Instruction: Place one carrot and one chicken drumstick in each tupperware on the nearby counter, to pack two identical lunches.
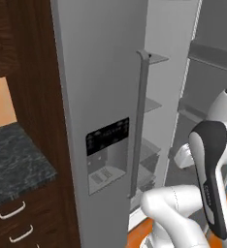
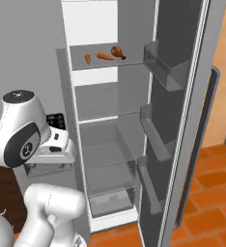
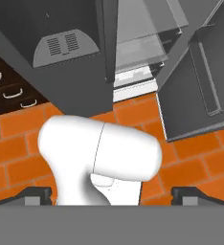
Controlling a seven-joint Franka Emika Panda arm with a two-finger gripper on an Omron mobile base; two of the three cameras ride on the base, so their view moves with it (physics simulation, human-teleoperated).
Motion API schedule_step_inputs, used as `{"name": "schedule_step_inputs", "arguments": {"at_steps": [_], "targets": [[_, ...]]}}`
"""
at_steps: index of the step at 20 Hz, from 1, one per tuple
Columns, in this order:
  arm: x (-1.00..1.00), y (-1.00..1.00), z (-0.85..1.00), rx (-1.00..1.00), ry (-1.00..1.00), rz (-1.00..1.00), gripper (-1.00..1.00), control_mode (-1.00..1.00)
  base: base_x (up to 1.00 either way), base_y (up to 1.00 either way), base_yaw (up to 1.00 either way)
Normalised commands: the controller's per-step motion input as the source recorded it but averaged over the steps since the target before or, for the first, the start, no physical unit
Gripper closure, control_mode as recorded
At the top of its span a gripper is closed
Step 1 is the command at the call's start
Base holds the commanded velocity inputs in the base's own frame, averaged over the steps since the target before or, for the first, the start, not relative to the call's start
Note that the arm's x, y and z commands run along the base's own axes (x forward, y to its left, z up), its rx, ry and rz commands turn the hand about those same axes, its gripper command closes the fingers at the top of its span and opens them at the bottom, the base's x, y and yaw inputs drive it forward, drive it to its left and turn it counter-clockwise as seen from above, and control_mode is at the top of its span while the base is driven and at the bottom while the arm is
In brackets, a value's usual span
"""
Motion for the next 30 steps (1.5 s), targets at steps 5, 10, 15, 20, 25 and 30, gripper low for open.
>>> {"name": "schedule_step_inputs", "arguments": {"at_steps": [5,10,15,20,25,30], "targets": [[0.00,0.00,0.00,0.00,0.00,0.00,-1.00,1.00,0.71,-0.06,0.35],[0.00,0.00,0.00,0.00,0.00,0.00,-1.00,1.00,0.11,-0.44,0.22],[0.00,0.00,0.00,0.00,0.00,0.00,-1.00,1.00,0.35,-0.22,0.16],[0.00,0.00,0.00,0.00,0.00,0.00,-1.00,1.00,0.28,-0.49,0.19],[0.00,0.00,0.00,0.00,0.00,0.00,-1.00,1.00,0.25,-0.37,0.10],[0.00,0.00,0.00,0.00,0.00,0.00,-1.00,1.00,0.31,-0.22,0.08]]}}
